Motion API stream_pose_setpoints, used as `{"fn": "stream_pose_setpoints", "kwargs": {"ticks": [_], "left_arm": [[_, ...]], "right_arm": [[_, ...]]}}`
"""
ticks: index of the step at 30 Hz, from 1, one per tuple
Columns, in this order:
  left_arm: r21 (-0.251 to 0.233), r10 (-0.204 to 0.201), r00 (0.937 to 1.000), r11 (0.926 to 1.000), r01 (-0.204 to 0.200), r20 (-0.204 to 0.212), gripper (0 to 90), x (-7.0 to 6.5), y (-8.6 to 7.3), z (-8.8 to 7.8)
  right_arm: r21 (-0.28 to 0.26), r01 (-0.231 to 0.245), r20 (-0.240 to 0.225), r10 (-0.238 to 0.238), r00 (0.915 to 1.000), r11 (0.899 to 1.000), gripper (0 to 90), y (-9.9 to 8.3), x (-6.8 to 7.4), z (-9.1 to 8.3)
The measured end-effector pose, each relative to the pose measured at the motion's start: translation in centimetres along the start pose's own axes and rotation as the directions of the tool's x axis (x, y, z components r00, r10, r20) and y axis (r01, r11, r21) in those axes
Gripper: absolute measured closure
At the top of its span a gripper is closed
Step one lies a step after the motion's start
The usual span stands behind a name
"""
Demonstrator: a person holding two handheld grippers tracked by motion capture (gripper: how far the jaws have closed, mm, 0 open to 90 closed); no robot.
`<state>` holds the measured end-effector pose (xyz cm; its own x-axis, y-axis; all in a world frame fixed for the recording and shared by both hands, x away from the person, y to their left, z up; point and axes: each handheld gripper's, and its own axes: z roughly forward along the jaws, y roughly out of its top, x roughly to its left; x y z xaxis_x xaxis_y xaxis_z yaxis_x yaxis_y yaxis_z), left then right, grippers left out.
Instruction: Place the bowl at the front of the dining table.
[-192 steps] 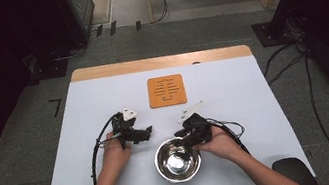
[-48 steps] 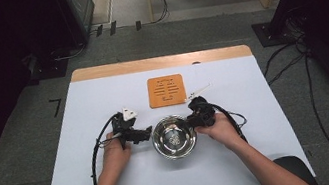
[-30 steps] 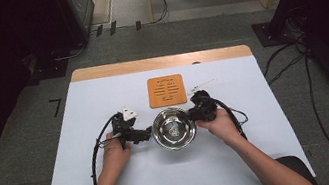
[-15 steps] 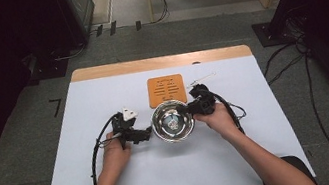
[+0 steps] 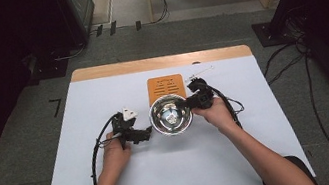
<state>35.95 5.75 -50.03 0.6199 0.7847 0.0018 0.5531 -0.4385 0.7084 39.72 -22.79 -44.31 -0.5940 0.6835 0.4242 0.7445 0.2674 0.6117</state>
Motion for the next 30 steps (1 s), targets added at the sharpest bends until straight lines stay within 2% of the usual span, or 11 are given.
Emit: {"fn": "stream_pose_setpoints", "kwargs": {"ticks": [10,15,19,30], "left_arm": [[-0.003,0.000,1.0000,1.0000,0.000,-0.001,2.9,0.0,0.0,0.0],[-0.003,0.000,1.0000,1.0000,0.000,-0.001,2.9,0.0,0.0,0.0],[-0.003,-0.002,1.0000,1.0000,0.002,-0.002,2.9,0.0,0.0,0.0],[-0.001,-0.001,1.0000,1.0000,0.001,0.000,2.9,0.0,0.0,0.0]], "right_arm": [[0.002,0.011,-0.002,-0.011,0.9999,1.000,85.5,1.3,0.4,-0.3],[0.001,0.006,-0.017,-0.006,0.9998,1.000,85.5,2.0,0.2,-0.2],[0.007,0.003,-0.012,-0.002,0.9999,1.000,85.5,2.3,0.0,0.1],[-0.002,-0.030,-0.037,0.030,0.9989,1.000,85.5,2.6,-0.5,1.1]]}}
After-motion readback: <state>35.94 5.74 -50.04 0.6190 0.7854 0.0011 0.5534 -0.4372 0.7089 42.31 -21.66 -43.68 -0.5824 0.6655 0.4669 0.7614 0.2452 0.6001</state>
